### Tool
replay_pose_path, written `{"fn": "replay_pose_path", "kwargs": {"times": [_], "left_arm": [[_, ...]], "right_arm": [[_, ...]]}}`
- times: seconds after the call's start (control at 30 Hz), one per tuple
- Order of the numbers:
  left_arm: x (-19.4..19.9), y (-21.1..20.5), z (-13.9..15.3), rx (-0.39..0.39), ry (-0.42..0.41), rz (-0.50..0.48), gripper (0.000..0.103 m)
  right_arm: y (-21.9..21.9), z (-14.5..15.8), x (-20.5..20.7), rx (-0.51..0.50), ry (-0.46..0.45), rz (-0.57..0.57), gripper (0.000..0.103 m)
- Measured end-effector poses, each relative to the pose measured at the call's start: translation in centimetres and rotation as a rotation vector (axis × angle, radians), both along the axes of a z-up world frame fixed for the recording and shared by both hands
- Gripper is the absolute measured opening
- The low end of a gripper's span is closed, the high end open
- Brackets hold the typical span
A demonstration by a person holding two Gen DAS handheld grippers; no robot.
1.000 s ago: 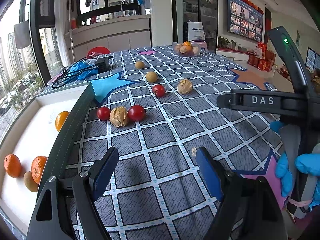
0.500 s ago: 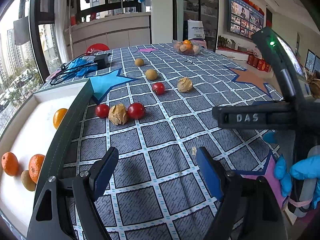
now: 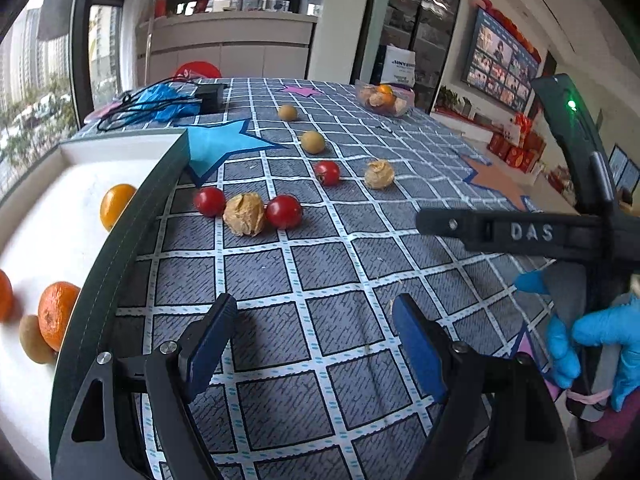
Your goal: Organize fruits
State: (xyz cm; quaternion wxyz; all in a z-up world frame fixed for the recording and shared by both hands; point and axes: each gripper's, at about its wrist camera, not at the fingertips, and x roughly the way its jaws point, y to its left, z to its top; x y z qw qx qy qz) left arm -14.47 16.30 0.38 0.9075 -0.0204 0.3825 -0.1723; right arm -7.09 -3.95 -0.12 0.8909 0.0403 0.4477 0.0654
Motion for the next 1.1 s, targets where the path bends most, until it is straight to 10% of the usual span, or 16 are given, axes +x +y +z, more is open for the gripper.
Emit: {"fn": "replay_pose_path", "kwargs": {"times": [0.27, 0.47, 0.6, 1.1], "left_arm": [[0.0, 2.1, 0.4, -0.084, 0.021, 0.031, 0.083], [0.3, 2.4, 2.4, -0.020, -0.006, 0.046, 0.083], [1.3, 2.1, 3.1, 0.046, -0.017, 0.055, 0.083], [7.0, -3.5, 2.0, 0.276, 0.051, -0.063, 0.062]], "right_arm": [[1.1, -0.5, 4.3, -0.019, 0.013, 0.016, 0.101], [3.0, -0.5, 5.8, -0.055, -0.007, 0.062, 0.070], [3.8, -0.5, 5.6, -0.057, -0.031, 0.112, 0.027], [-2.4, 1.2, 0.3, 0.232, -0.049, 0.110, 0.027]]}}
